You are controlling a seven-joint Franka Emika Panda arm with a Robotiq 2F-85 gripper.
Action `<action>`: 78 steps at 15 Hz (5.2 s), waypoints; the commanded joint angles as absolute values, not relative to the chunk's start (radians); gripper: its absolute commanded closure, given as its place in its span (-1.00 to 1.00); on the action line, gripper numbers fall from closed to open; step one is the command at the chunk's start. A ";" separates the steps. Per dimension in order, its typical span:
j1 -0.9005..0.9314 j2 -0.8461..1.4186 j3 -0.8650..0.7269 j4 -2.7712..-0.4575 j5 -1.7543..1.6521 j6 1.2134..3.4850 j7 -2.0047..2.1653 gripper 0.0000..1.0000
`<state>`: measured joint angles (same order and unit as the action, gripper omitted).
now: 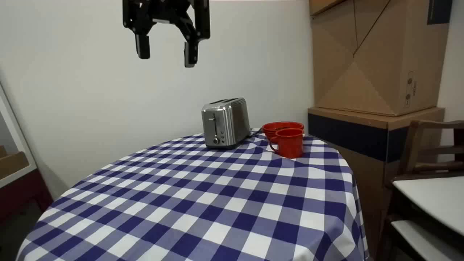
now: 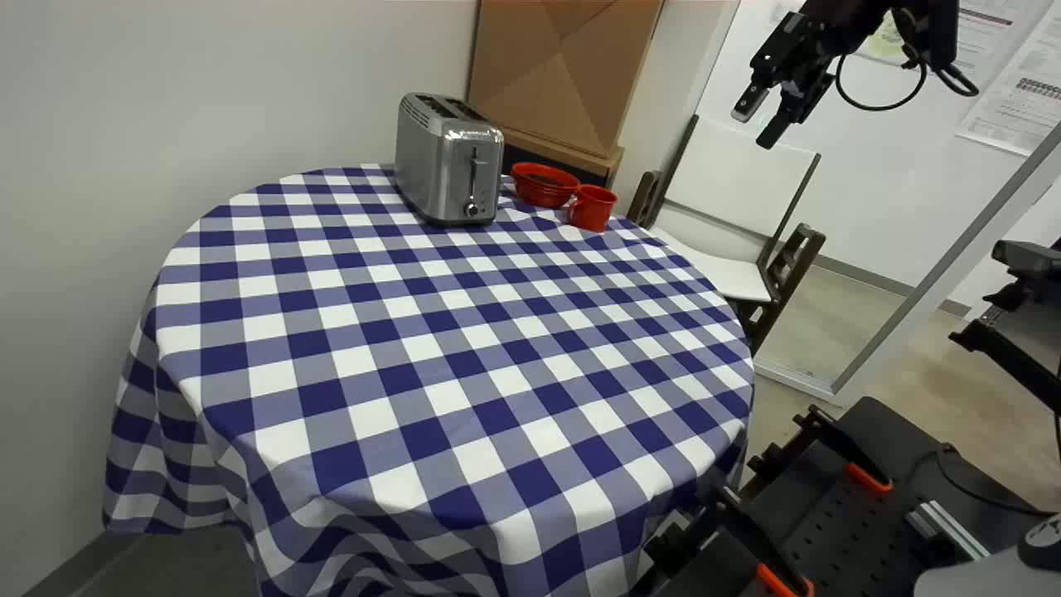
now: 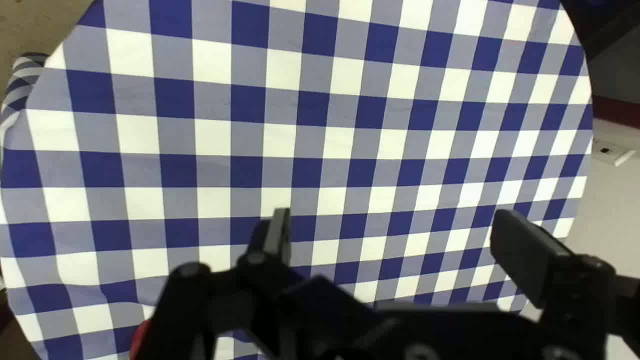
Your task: Turn on the toaster
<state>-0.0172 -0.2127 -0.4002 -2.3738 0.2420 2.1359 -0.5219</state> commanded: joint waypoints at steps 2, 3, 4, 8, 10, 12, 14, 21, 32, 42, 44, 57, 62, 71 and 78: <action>-0.064 -0.209 -0.355 -2.372 0.253 2.132 -0.530 -1.00; -0.064 -0.209 -0.355 -2.372 0.253 2.132 -0.530 -1.00; -0.064 -0.209 -0.355 -2.372 0.253 2.132 -0.530 -1.00; -0.066 -0.141 -0.324 -2.305 0.251 2.171 -0.532 -1.00; -0.062 -0.079 -0.302 -2.232 0.266 2.167 -0.539 -1.00; -0.060 -0.009 -0.272 -2.149 0.272 2.168 -0.535 -1.00; -0.066 0.065 -0.238 -2.058 0.277 2.166 -0.525 -1.00; -0.094 0.337 -0.103 -1.739 0.284 2.227 -0.380 -1.00; -0.085 0.593 -0.016 -1.473 0.191 2.315 -0.219 0.57; -0.052 0.740 -0.013 -1.372 0.080 2.450 -0.149 0.99; -0.046 0.770 -0.014 -1.354 0.065 2.470 -0.133 0.99; -0.014 0.942 -0.013 -1.210 0.040 2.459 -0.092 0.99; -0.010 1.026 -0.020 -1.144 0.024 2.436 -0.085 0.99; -0.013 1.172 -0.018 -0.983 0.005 2.339 -0.093 0.99; -0.046 1.102 0.025 -0.965 0.042 2.212 -0.126 0.99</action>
